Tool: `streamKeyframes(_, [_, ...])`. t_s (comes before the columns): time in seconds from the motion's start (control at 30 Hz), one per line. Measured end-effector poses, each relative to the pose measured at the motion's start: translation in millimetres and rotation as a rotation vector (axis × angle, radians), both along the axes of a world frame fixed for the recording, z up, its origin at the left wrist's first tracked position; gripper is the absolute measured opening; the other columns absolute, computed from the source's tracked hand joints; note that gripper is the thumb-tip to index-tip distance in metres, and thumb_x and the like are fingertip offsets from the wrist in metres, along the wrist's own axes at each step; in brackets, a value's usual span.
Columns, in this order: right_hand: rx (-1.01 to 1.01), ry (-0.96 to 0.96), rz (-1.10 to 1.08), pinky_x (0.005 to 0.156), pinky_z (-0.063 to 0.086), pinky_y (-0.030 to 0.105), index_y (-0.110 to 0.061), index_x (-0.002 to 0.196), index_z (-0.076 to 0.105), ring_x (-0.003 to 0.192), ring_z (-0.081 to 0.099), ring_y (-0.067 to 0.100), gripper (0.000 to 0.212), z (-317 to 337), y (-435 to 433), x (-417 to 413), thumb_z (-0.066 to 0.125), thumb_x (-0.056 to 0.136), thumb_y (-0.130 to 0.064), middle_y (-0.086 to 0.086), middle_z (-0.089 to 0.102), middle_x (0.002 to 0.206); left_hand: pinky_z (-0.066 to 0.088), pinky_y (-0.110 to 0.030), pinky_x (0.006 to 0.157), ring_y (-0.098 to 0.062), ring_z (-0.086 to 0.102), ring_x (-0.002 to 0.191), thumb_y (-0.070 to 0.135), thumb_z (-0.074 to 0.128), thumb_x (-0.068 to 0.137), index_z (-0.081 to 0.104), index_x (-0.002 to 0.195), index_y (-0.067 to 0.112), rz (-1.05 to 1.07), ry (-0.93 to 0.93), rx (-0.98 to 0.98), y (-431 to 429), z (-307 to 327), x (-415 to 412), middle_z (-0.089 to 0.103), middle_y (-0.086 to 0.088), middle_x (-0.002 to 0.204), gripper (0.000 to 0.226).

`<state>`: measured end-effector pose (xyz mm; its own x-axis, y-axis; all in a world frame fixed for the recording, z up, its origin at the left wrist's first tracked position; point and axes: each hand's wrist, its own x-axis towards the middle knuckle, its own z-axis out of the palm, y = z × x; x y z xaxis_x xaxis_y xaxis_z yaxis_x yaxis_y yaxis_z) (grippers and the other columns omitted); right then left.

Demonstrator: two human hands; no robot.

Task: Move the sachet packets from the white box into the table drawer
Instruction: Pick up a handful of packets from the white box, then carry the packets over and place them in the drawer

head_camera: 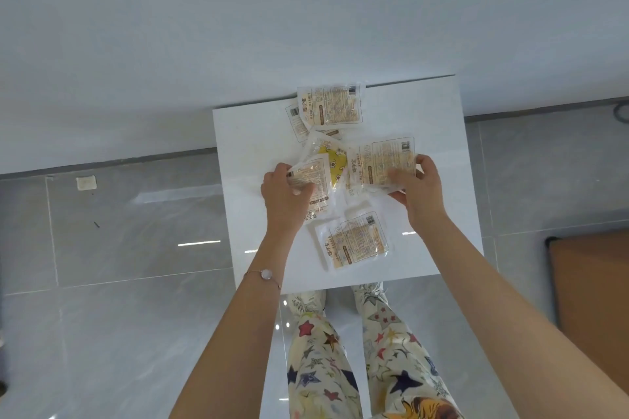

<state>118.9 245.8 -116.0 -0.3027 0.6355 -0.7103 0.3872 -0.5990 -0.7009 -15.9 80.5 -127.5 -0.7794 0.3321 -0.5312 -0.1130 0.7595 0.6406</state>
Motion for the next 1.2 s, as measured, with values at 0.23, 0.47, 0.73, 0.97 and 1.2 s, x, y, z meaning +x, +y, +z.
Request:
streamKeyframes(0.23, [0.036,-0.025,-0.093,0.070,0.060,0.030,-0.012,0.116,0.047,0.094,0.068,0.018,0.029,9,7,8,0.057,0.091,0.000,0.004,0.064,0.108,0.041,-0.007,0.055,-0.002,0.053,0.070,0.010,0.069,0.082,0.045,0.096,0.016,0.280,-0.016,0.140,-29,12,-10,0.053,0.012,0.081,0.029])
streamKeyframes(0.47, [-0.028,-0.020,0.083,0.078,0.059,0.037,-0.013,0.116,0.048,0.096,0.068,0.022,0.028,32,-2,12,0.057,0.092,-0.002,0.007,0.065,0.109,0.053,-0.028,0.065,-0.016,0.064,0.086,0.005,0.064,0.087,0.046,0.100,0.019,0.543,-0.155,0.260,-66,37,-6,0.060,0.004,0.094,0.026])
streamKeyframes(0.73, [-0.127,0.031,0.262,0.071,0.060,0.036,-0.010,0.115,0.050,0.086,0.070,0.025,0.028,110,-38,0,0.057,0.090,0.000,0.010,0.068,0.103,0.057,-0.046,0.077,-0.029,0.066,0.096,0.000,0.061,0.089,0.052,0.099,0.024,0.742,-0.248,0.430,-127,118,22,0.064,-0.004,0.103,0.028])
streamKeyframes(0.97, [-0.024,0.097,0.531,0.069,0.060,0.038,-0.016,0.116,0.053,0.086,0.071,0.026,0.028,227,-79,-53,0.058,0.090,-0.006,0.009,0.070,0.101,0.057,-0.038,0.071,-0.030,0.067,0.101,0.006,0.068,0.087,0.053,0.112,0.020,0.890,-0.179,0.524,-185,226,30,0.066,-0.008,0.111,0.032])
streamKeyframes(1.2, [0.085,0.156,0.910,0.067,0.060,0.035,-0.017,0.119,0.051,0.090,0.071,0.023,0.030,313,-145,-88,0.061,0.091,-0.011,0.007,0.069,0.106,0.059,-0.033,0.068,-0.023,0.070,0.097,0.004,0.067,0.087,0.058,0.109,0.021,1.097,-0.089,0.689,-244,310,69,0.070,-0.004,0.107,0.030])
